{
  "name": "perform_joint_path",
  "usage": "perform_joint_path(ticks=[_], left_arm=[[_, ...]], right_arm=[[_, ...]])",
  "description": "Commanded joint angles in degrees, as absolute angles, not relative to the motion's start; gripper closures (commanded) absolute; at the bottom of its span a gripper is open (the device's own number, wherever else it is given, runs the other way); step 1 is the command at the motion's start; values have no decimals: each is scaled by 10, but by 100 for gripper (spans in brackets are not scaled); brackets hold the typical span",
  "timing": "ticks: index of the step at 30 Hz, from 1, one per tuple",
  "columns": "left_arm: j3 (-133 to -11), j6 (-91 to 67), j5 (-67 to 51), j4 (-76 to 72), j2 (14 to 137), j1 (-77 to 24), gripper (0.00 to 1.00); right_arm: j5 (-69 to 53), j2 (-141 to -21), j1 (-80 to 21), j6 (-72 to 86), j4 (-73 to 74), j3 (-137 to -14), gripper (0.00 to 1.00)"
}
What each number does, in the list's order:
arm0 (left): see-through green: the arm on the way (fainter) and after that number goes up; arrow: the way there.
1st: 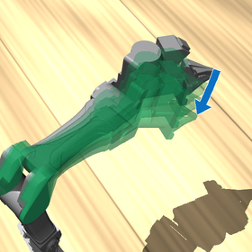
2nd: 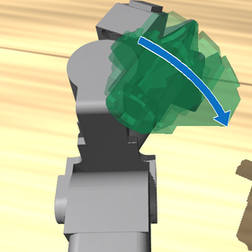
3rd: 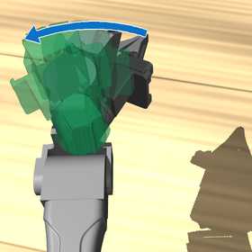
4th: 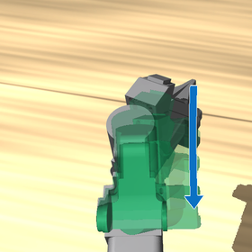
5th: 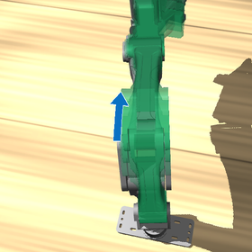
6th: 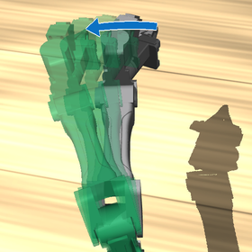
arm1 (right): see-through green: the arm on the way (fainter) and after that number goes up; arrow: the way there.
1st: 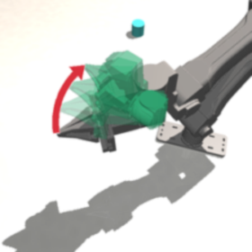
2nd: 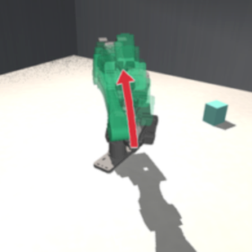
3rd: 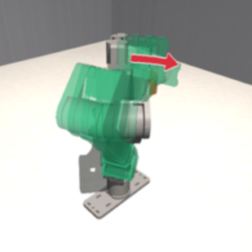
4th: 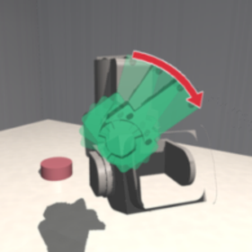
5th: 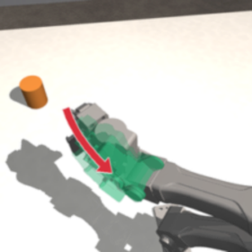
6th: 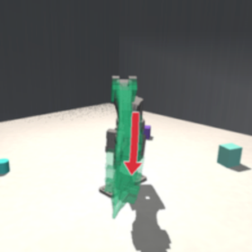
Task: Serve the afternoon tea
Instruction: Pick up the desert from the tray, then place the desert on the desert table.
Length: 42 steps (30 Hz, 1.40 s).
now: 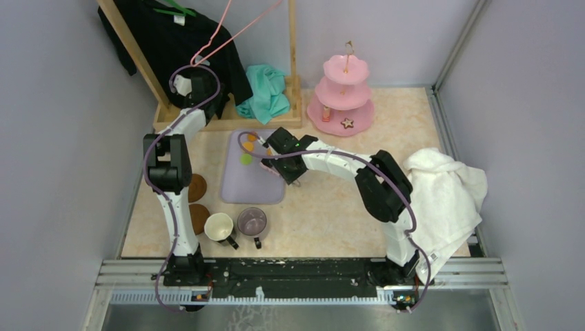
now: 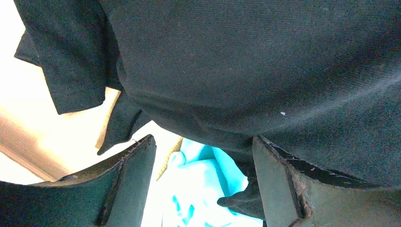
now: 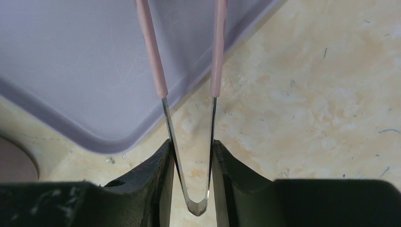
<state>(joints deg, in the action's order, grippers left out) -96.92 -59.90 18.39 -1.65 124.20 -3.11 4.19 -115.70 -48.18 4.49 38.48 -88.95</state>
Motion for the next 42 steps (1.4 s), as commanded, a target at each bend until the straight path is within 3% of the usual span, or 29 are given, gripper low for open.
perform_joint_path(ticks=[1, 25, 42], left_arm=[[-986, -591, 188, -15, 1246, -28, 20], [-993, -590, 191, -5, 1248, -29, 20], [-1037, -576, 191, 15, 1275, -33, 21]], right_arm=[[40, -1087, -475, 36, 354, -879, 89], [99, -980, -465, 44, 355, -846, 95], [165, -892, -328, 60, 399, -838, 94]])
